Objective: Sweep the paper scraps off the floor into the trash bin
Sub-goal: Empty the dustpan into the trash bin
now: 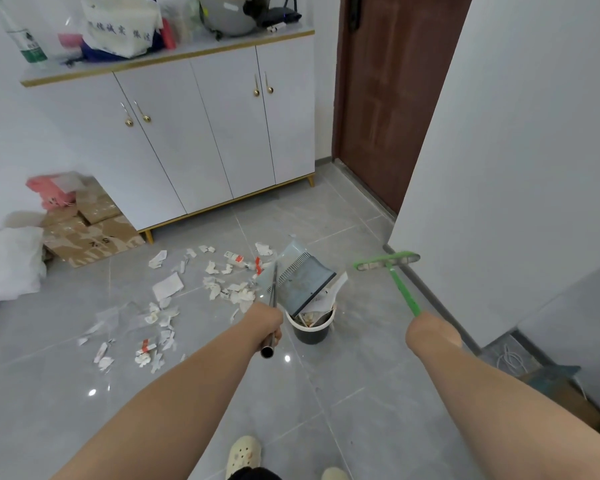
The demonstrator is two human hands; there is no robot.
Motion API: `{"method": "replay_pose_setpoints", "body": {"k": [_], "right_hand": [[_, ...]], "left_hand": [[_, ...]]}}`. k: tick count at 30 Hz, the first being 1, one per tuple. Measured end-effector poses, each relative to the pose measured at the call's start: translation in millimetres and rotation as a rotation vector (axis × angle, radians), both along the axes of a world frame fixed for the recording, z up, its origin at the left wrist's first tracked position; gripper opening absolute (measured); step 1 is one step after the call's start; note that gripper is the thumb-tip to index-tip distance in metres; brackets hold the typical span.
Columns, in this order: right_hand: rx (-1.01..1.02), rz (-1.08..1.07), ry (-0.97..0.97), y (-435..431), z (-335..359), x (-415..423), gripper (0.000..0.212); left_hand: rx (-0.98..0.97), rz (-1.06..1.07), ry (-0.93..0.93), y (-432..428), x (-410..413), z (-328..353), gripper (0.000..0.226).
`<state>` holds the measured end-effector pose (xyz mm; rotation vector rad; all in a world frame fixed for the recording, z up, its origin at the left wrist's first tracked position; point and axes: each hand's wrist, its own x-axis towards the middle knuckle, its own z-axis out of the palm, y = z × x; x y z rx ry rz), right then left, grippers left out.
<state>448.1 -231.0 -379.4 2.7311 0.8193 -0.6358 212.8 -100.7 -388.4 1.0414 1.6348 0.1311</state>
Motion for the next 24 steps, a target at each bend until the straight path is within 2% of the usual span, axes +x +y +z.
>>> {"method": "replay_pose_setpoints", "body": {"k": [4,8,12,14,17,21,24], "right_hand": [[-0.036,0.019,0.009,-0.9,-1.1,-5.4,0.031],[-0.063,0.088,0.002,2.9,0.5,-17.2,0.034],[-0.089,0.19,-0.027,11.9,-1.1,-32.4,0.035],[-0.108,0.236,-0.028,19.4,-5.5,-40.6,0.038],[-0.149,0.328,-0.034,32.3,-11.6,-53.8,0.04],[-0.232,0.483,-0.061,43.7,-23.9,-72.5,0.044],[-0.252,0.522,-0.086,50.9,-33.6,-85.8,0.045]], "left_hand": [[-0.022,-0.006,-0.019,1.0,-3.2,3.7,0.009],[-0.043,0.049,-0.068,18.4,-10.9,20.8,0.029],[-0.066,0.141,-0.176,35.8,-18.5,51.3,0.035],[-0.062,0.178,-0.202,43.6,-20.4,57.6,0.034],[-0.075,0.2,-0.207,47.6,-21.2,58.2,0.017],[-0.099,0.242,-0.198,50.6,-26.9,52.3,0.021],[-0.128,0.269,-0.185,51.0,-32.6,47.3,0.023]]}}
